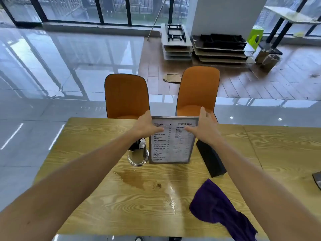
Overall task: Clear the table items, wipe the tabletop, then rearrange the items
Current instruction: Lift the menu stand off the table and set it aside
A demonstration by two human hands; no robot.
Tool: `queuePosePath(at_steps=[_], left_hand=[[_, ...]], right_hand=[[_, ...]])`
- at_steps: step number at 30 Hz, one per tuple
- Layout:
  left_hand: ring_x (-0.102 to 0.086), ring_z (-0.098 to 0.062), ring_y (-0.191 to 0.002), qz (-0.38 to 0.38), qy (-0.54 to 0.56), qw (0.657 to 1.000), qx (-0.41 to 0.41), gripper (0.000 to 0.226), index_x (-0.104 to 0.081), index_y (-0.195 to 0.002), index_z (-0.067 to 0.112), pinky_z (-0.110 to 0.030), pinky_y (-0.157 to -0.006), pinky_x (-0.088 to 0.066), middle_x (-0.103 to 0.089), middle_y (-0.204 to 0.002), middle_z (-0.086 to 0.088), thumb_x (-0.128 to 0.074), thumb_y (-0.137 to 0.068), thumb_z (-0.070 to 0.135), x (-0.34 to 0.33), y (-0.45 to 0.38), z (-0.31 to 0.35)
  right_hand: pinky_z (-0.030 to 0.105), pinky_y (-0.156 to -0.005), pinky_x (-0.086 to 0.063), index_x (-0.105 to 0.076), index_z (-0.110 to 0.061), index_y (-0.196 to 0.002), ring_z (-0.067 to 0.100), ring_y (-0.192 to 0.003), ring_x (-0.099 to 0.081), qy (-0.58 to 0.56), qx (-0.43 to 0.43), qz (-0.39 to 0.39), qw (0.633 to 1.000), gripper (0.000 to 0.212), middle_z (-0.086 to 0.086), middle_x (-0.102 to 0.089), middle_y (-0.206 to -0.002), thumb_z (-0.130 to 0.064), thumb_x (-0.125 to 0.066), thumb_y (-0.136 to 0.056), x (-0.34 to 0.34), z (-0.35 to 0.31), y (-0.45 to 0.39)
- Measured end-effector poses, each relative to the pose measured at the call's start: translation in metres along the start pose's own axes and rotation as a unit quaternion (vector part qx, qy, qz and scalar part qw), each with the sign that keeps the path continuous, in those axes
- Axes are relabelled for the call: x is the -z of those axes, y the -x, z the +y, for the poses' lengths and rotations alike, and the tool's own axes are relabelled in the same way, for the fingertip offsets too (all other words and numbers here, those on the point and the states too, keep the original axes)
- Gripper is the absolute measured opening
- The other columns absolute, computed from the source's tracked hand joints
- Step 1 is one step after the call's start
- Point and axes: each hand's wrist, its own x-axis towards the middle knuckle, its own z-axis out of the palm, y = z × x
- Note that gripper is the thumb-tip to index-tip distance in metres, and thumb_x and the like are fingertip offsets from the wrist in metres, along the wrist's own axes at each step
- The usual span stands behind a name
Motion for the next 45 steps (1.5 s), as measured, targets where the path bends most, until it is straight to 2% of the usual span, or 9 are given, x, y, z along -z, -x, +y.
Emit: queuePosePath(at_steps=[3,7,11,16,20,33,39,42,45], left_hand=[[-0.053,-0.028,-0.127,0.042,0.057,0.996,0.057,0.075,-0.037,-0.14,0.006,-0.028,-0.086,-0.043,-0.055,-0.136,-0.01,-0.082,-0.082,0.023,-0.02,-0.012,-0.013],[-0.062,-0.022,-0.114,0.065,0.149,0.98,0.111,0.061,-0.046,-0.125,0.015,-0.04,-0.093,-0.054,-0.064,-0.122,0.0,-0.085,-0.078,0.021,-0.05,-0.032,-0.037],[-0.065,-0.021,-0.108,0.088,0.171,0.969,0.154,0.08,-0.051,-0.124,0.019,-0.048,-0.093,-0.056,-0.068,-0.117,0.001,-0.087,-0.06,0.051,-0.074,-0.053,-0.066],[-0.061,-0.021,-0.108,0.143,0.114,0.973,0.143,0.058,-0.042,-0.12,0.017,-0.044,-0.091,-0.056,-0.064,-0.117,-0.002,-0.083,-0.079,0.014,-0.085,-0.049,-0.057],[-0.063,-0.022,-0.101,0.165,0.043,0.976,0.132,0.045,-0.04,-0.112,0.022,-0.043,-0.084,-0.059,-0.061,-0.11,0.001,-0.07,-0.087,-0.001,-0.092,-0.052,-0.068],[-0.064,-0.019,-0.107,0.152,0.061,0.986,-0.028,0.041,-0.043,-0.112,0.016,-0.038,-0.084,-0.061,-0.064,-0.115,-0.001,-0.074,-0.086,0.009,-0.036,-0.108,-0.047],[-0.063,-0.02,-0.117,0.154,0.109,0.977,-0.095,0.028,-0.048,-0.117,0.016,-0.044,-0.088,-0.06,-0.066,-0.125,0.001,-0.063,-0.094,0.007,0.034,-0.12,-0.059],[-0.064,-0.018,-0.116,0.188,0.147,0.967,-0.09,0.031,-0.055,-0.12,0.017,-0.043,-0.089,-0.06,-0.068,-0.122,0.005,-0.066,-0.093,0.007,0.067,-0.112,-0.082],[-0.066,-0.016,-0.108,0.242,0.164,0.954,-0.064,0.028,-0.064,-0.115,0.018,-0.037,-0.087,-0.061,-0.071,-0.113,0.009,-0.072,-0.089,0.009,0.094,-0.098,-0.11]], right_hand=[[0.047,-0.102,-0.047,-0.018,-0.011,-0.154,0.034,-0.134,-0.046,-0.12,-0.063,0.014,0.991,0.104,0.015,-0.039,-0.151,-0.041,-0.083,-0.079,-0.02,0.022,-0.007],[0.039,-0.088,-0.049,-0.048,-0.021,-0.118,0.019,-0.112,-0.055,-0.24,-0.09,-0.027,0.966,0.053,0.0,-0.057,-0.123,-0.033,-0.083,-0.081,-0.046,0.049,-0.016],[0.045,-0.095,-0.054,-0.06,-0.023,-0.113,0.017,-0.108,-0.066,-0.344,-0.114,-0.078,0.929,0.04,-0.005,-0.071,-0.115,-0.026,-0.084,-0.081,-0.064,0.07,-0.024],[0.043,-0.09,-0.058,-0.07,-0.021,-0.11,0.017,-0.104,-0.07,-0.331,-0.092,-0.069,0.937,0.022,-0.006,-0.074,-0.109,-0.023,-0.077,-0.088,-0.074,0.08,-0.034],[0.037,-0.085,-0.058,-0.071,-0.014,-0.113,0.017,-0.102,-0.07,-0.306,-0.083,-0.053,0.947,0.022,-0.004,-0.074,-0.108,-0.019,-0.073,-0.092,-0.078,0.083,-0.04],[0.044,-0.085,-0.061,-0.071,-0.023,-0.109,0.014,-0.101,-0.071,-0.304,-0.033,0.058,0.95,0.018,-0.008,-0.075,-0.11,-0.021,-0.073,-0.091,-0.031,0.055,-0.077],[0.034,-0.08,-0.062,-0.069,-0.017,-0.113,0.017,-0.104,-0.069,-0.305,-0.001,0.106,0.947,0.021,-0.004,-0.073,-0.114,-0.02,-0.072,-0.093,-0.022,-0.008,-0.1],[0.014,-0.07,-0.056,-0.068,-0.016,-0.112,0.01,-0.1,-0.067,-0.304,0.014,0.102,0.947,0.02,-0.007,-0.071,-0.11,-0.021,-0.071,-0.093,-0.036,-0.046,-0.111],[0.012,-0.07,-0.051,-0.069,-0.013,-0.11,0.01,-0.097,-0.066,-0.304,0.035,0.103,0.947,0.019,-0.006,-0.071,-0.107,-0.018,-0.073,-0.092,-0.059,-0.086,-0.121]])
